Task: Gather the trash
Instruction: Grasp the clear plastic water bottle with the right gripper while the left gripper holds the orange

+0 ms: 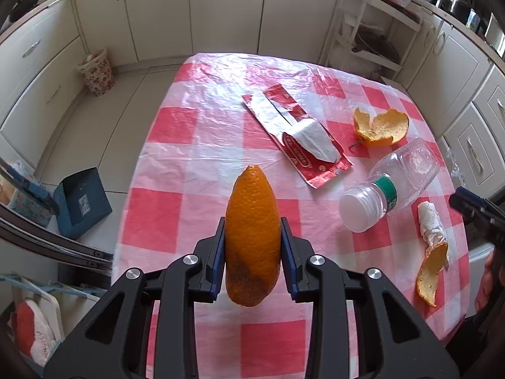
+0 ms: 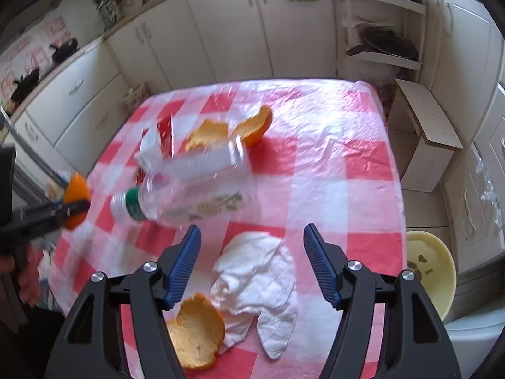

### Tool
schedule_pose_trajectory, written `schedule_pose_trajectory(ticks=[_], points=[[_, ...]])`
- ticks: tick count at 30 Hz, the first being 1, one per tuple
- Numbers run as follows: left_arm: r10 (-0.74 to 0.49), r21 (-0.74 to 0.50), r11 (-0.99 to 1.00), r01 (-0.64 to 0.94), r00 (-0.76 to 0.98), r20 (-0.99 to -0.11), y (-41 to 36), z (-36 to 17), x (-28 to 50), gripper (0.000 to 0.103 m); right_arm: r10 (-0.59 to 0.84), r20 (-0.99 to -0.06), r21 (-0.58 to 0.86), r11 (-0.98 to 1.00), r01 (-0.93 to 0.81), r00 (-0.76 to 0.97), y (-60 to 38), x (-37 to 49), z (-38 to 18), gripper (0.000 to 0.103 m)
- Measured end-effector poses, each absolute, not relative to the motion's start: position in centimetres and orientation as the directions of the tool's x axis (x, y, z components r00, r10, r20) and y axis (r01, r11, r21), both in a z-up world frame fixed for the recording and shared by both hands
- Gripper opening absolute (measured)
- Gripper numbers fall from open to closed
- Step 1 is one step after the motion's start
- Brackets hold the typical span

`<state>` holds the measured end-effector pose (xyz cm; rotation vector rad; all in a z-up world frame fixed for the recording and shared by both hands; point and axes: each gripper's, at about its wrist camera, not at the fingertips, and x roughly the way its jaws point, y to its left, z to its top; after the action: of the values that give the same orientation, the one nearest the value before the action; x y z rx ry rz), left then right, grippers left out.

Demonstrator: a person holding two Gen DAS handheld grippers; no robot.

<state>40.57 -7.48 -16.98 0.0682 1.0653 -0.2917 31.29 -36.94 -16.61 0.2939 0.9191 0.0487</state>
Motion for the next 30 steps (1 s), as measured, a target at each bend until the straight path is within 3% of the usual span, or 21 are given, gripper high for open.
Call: schedule_pose_trajectory(ticks=[3,5,7,9,12,14,18,24,25,28,30], points=[[-0.218,-0.112,0.962,0.248,0.451,-0.865,-6.2,-16.5,40.5,0.030,0.192,-0.756,0.281,0.959,0.045,0.626,-36.6,32.7,-15.8,0.067],[-0.224,-0.127,0.964,0.235,0.455,-0.862,-5.5,-16.2,40.4,0.030,0.191,-0.775,0.198,0.979,-0.055,0.602,-35.1,34.3,-15.1,0.076],[-0.232,-0.136,0.963,0.232,0.459,-0.858,-5.2,-15.9,40.4,0.030,0.208,-0.756,0.098,0.973,-0.208,0.620,-33.2,35.1,-14.1,0.077],[-0.233,-0.135,0.962,0.236,0.460,-0.857,-5.0,-15.8,40.4,0.030,0.262,-0.729,0.029,0.935,-0.354,0.632,-31.8,35.7,-13.3,0.089],[-0.231,-0.133,0.962,0.236,0.452,-0.862,-4.8,-16.0,40.6,0.030,0.249,-0.787,-0.067,0.875,-0.479,0.564,-30.5,38.0,-14.3,0.090],[-0.227,-0.129,0.963,0.237,0.454,-0.862,-4.8,-15.9,40.6,0.030,0.245,-0.867,-0.035,0.840,-0.542,0.435,-30.1,40.1,-16.0,0.091],[-0.237,-0.140,0.962,0.234,0.457,-0.858,-4.7,-15.7,41.0,0.031,0.301,-0.904,0.034,0.759,-0.650,0.304,-29.5,41.6,-16.2,0.091],[-0.234,-0.136,0.961,0.240,0.450,-0.862,-5.0,-16.0,41.2,0.031,0.233,-0.964,0.061,0.667,-0.743,0.130,-27.3,40.4,-18.6,0.091],[-0.236,-0.139,0.961,0.239,0.449,-0.862,-4.9,-16.0,41.2,0.031,0.230,-0.964,0.060,0.671,-0.739,0.131,-27.1,40.2,-18.8,0.089],[-0.244,-0.147,0.960,0.239,0.453,-0.857,-4.9,-15.8,41.1,0.031,0.228,-0.961,0.064,0.732,-0.679,0.155,-27.1,40.1,-19.3,0.068],[-0.246,-0.147,0.959,0.242,0.455,-0.856,-4.9,-15.7,40.9,0.031,0.260,-0.946,0.083,0.772,-0.631,0.193,-27.1,39.7,-19.1,0.060]])
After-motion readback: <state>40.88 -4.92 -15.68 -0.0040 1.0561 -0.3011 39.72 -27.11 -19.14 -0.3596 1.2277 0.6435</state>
